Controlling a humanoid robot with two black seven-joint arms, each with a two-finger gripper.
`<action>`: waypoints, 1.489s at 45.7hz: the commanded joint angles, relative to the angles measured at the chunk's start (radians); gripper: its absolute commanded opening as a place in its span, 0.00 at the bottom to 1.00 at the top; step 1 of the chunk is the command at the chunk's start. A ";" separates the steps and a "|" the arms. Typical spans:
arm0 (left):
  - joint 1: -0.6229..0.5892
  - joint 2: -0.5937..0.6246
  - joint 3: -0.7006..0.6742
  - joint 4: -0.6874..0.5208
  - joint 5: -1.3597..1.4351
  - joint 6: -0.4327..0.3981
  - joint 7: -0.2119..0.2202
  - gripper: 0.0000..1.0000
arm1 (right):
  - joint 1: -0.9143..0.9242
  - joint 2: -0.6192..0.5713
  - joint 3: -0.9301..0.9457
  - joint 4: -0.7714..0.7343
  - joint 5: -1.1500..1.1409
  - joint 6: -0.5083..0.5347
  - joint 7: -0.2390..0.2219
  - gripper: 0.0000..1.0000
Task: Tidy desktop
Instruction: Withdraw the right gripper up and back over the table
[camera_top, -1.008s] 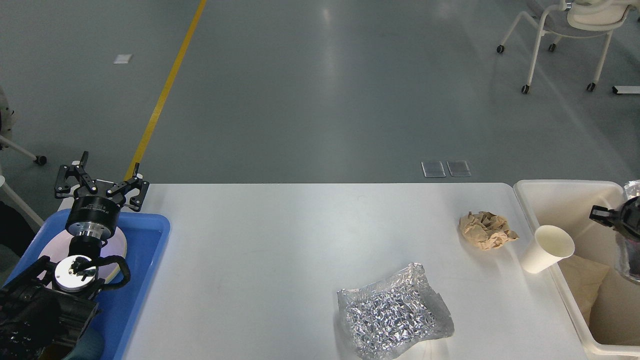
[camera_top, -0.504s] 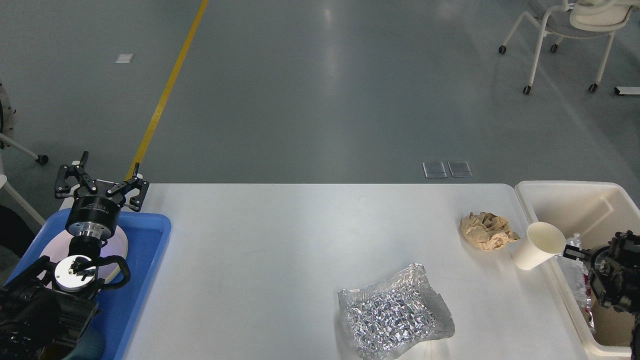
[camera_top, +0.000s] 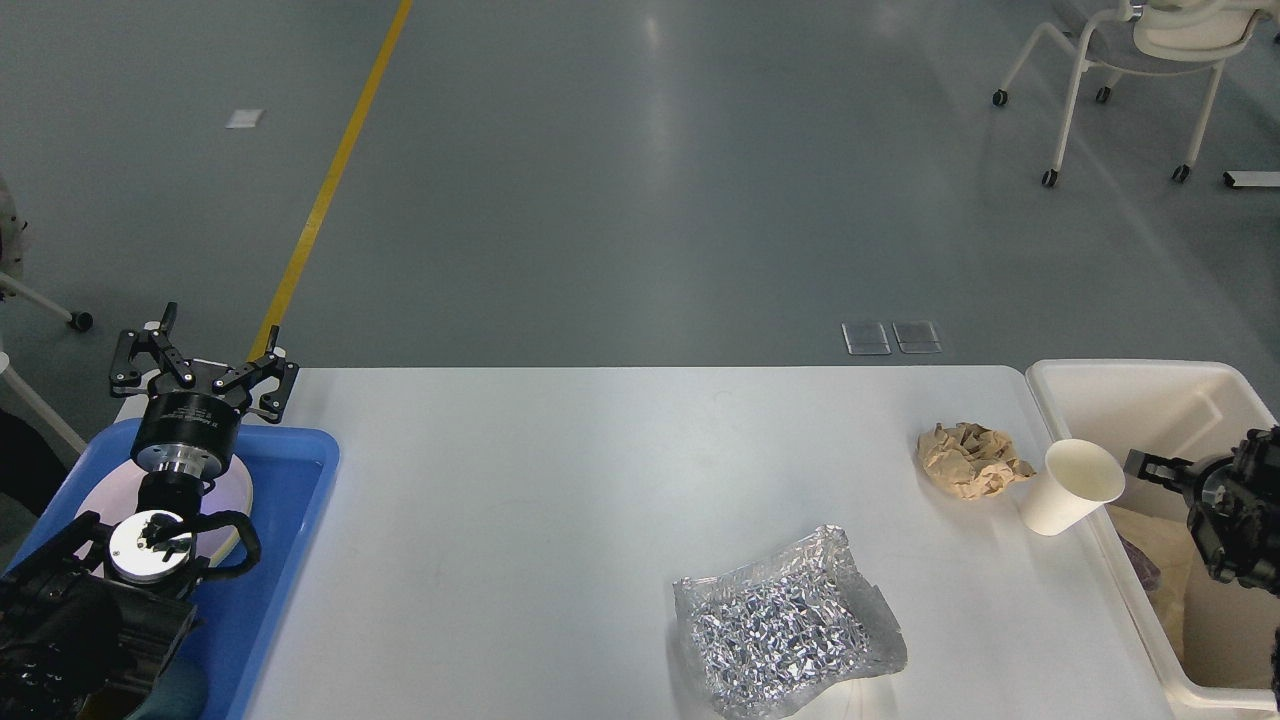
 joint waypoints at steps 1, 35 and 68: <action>0.000 0.000 0.000 0.000 0.000 0.000 0.000 0.97 | 0.102 -0.004 0.002 0.005 0.001 0.037 0.008 1.00; 0.000 0.000 0.000 0.000 0.000 0.000 0.000 0.97 | 0.647 0.297 0.035 0.025 0.003 0.691 0.221 1.00; 0.000 0.000 0.000 0.000 0.000 0.000 0.000 0.97 | 1.306 0.257 0.085 1.663 -0.002 0.148 0.041 1.00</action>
